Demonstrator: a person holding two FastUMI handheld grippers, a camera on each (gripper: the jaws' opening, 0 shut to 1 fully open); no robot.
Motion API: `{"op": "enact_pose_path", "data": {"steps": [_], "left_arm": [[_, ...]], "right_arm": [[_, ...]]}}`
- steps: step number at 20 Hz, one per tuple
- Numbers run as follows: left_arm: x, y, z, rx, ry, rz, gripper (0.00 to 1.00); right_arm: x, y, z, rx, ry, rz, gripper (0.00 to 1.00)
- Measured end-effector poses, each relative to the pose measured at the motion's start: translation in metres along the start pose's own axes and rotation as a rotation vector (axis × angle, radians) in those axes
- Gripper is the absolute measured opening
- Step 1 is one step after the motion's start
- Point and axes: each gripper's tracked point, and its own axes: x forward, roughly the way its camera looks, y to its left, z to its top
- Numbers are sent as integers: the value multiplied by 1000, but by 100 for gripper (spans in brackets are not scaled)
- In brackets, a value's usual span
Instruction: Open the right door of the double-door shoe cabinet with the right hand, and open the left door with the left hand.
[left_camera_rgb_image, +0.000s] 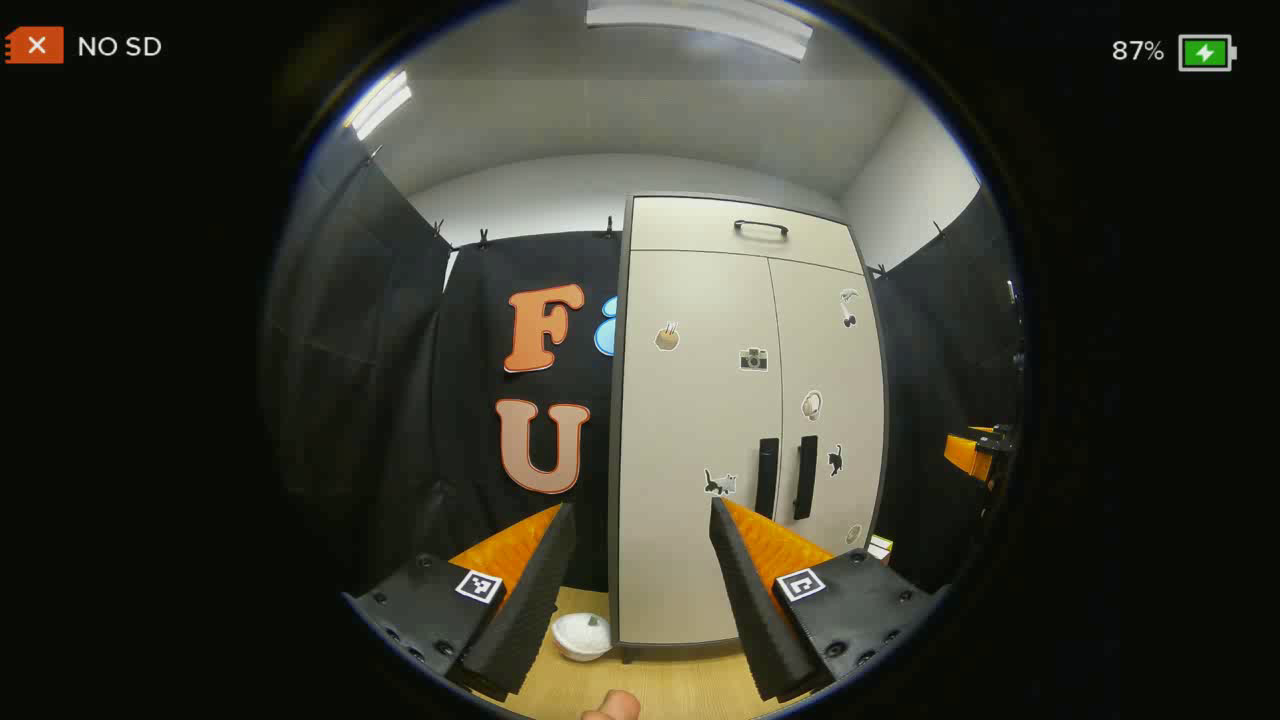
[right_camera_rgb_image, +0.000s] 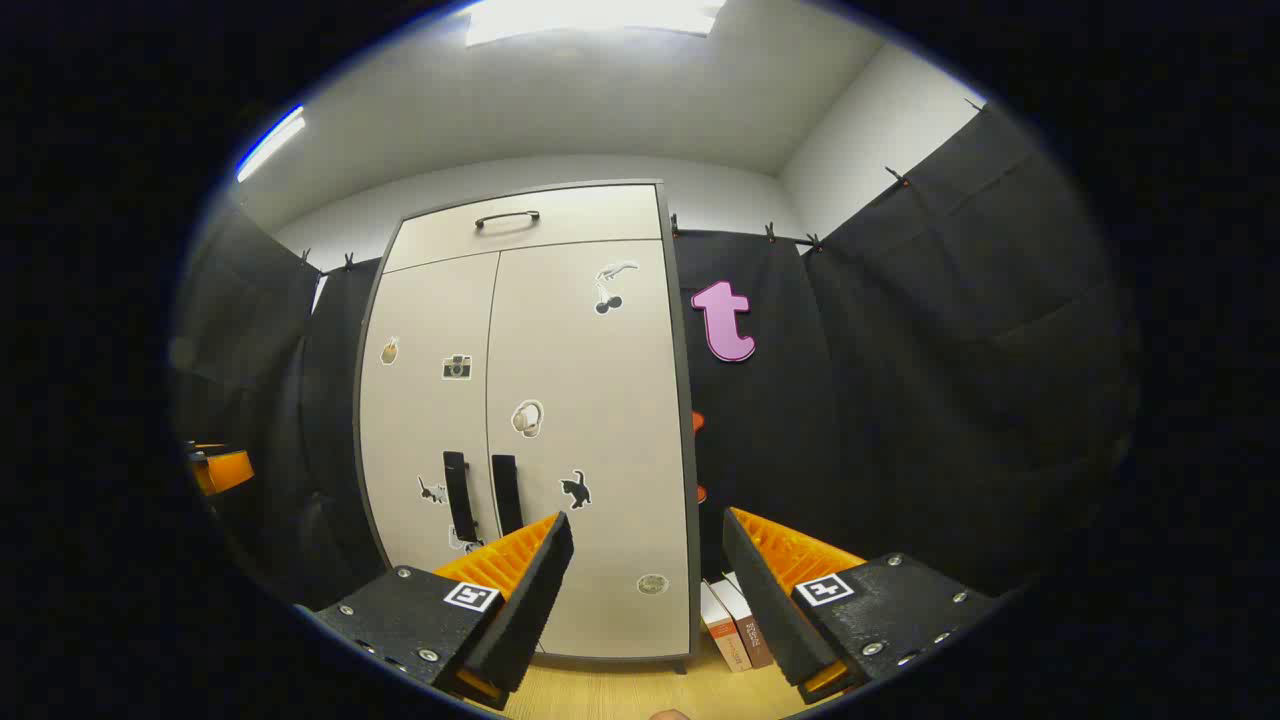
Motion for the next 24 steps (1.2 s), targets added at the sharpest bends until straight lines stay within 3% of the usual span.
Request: {"op": "enact_pose_path", "data": {"steps": [18, 24], "left_arm": [[-4, 0, -3, -6, 2, -10, 81], [-6, -3, -5, -9, 2, -20, 81]], "right_arm": [[-4, 5, -5, -29, 11, -11, 92], [3, 25, -11, -41, 17, 10, 92]]}}
